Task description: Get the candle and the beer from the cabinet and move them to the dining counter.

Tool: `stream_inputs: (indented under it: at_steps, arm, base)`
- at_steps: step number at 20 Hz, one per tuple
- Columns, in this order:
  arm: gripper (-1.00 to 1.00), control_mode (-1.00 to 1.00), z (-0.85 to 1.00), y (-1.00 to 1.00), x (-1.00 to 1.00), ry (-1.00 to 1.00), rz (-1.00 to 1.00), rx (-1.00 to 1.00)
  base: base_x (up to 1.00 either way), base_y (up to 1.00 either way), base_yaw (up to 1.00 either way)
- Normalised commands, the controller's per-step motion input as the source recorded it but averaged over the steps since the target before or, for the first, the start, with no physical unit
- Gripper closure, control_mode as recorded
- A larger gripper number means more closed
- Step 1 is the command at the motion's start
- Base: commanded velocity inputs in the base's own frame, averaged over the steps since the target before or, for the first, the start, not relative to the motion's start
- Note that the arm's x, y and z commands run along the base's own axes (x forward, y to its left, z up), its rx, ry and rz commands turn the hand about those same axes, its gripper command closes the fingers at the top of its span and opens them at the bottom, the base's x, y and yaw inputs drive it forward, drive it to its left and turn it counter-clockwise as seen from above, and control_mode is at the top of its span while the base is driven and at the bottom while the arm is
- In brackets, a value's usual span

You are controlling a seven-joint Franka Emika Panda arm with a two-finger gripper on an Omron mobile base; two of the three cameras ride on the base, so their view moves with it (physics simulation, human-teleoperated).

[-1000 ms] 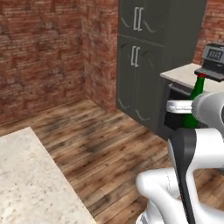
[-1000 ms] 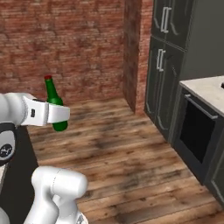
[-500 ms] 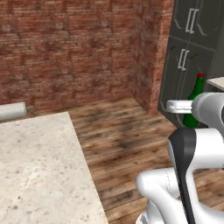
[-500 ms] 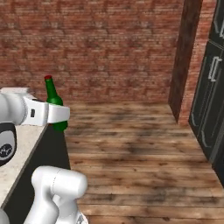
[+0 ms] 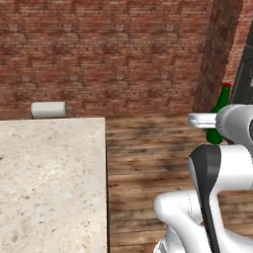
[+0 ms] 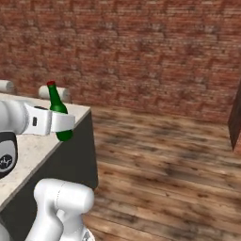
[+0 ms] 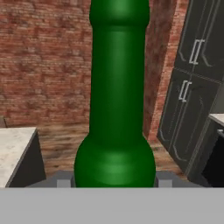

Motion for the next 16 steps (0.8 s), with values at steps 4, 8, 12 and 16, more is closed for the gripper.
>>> stream_inputs:
  at_steps: [4,8,12,16]
  arm:
    - [1.0,1.0,0.0,0.0,0.0,0.0,0.0,0.0]
    - [1.0,1.0,0.0,0.0,0.0,0.0,0.0,0.0]
    - [1.0,1.0,0.0,0.0,0.0,0.0,0.0,0.0]
    - [1.0,1.0,0.0,0.0,0.0,0.0,0.0,0.0]
  base:
    - [0.0,-0.72,0.38]
    - [0.03,-0.68,0.39]
    - [0.24,-0.61,0.44]
    - [0.3,-0.54,0.46]
